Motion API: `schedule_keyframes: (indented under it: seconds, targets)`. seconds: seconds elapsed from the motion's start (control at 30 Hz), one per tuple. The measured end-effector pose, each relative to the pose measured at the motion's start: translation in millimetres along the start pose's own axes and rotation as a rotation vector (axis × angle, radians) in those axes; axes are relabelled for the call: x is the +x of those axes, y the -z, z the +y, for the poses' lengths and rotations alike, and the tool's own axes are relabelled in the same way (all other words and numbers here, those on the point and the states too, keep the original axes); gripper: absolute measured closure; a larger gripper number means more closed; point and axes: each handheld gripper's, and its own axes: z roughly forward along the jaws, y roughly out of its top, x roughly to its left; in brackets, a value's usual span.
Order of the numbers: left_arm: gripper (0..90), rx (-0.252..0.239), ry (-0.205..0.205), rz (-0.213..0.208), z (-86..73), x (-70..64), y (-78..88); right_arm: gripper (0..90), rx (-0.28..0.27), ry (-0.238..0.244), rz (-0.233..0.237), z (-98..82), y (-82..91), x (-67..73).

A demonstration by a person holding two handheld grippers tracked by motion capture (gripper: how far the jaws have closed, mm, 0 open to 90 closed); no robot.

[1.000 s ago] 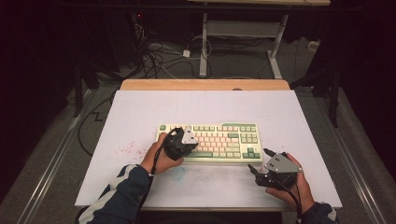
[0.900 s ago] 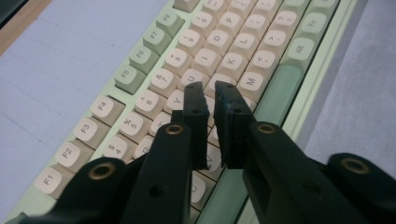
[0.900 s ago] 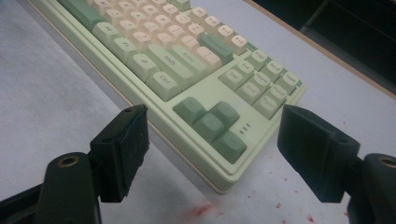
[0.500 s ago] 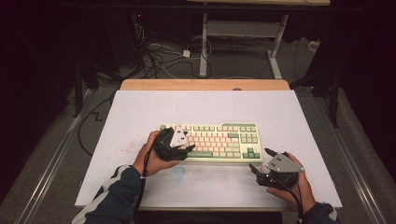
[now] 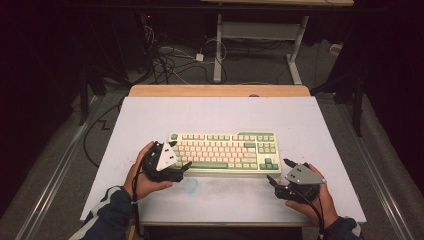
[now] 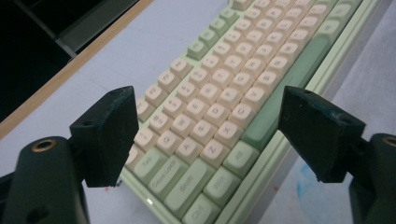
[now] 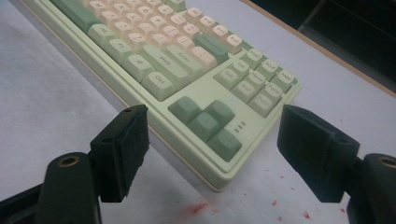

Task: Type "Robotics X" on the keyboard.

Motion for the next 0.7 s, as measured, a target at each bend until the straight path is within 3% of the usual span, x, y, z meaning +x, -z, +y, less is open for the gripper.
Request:
schedule_keyframes:
  seconds: [0.2,0.43,0.53,0.6,0.7]
  targets:
    - [18.4,-0.005,0.036,0.036,-7.0,9.3,16.3,26.3,-0.004,-0.009,-0.002,2.0,-0.9,0.1]
    - [18.4,0.014,0.031,0.068,-18.1,15.0,27.5,31.1,-0.020,-0.043,0.007,10.3,-2.7,-4.4]
    - [18.4,0.003,0.037,0.077,-19.5,15.1,30.7,35.5,-0.035,-0.064,0.029,17.8,-3.1,-7.0]
    - [18.4,0.006,0.039,0.081,-21.0,15.4,32.3,37.8,-0.053,-0.071,0.070,23.7,-3.8,-8.2]
    - [18.4,0.023,0.045,0.084,-23.6,17.2,32.9,46.6,-0.065,-0.068,0.105,32.6,-8.3,-7.3]
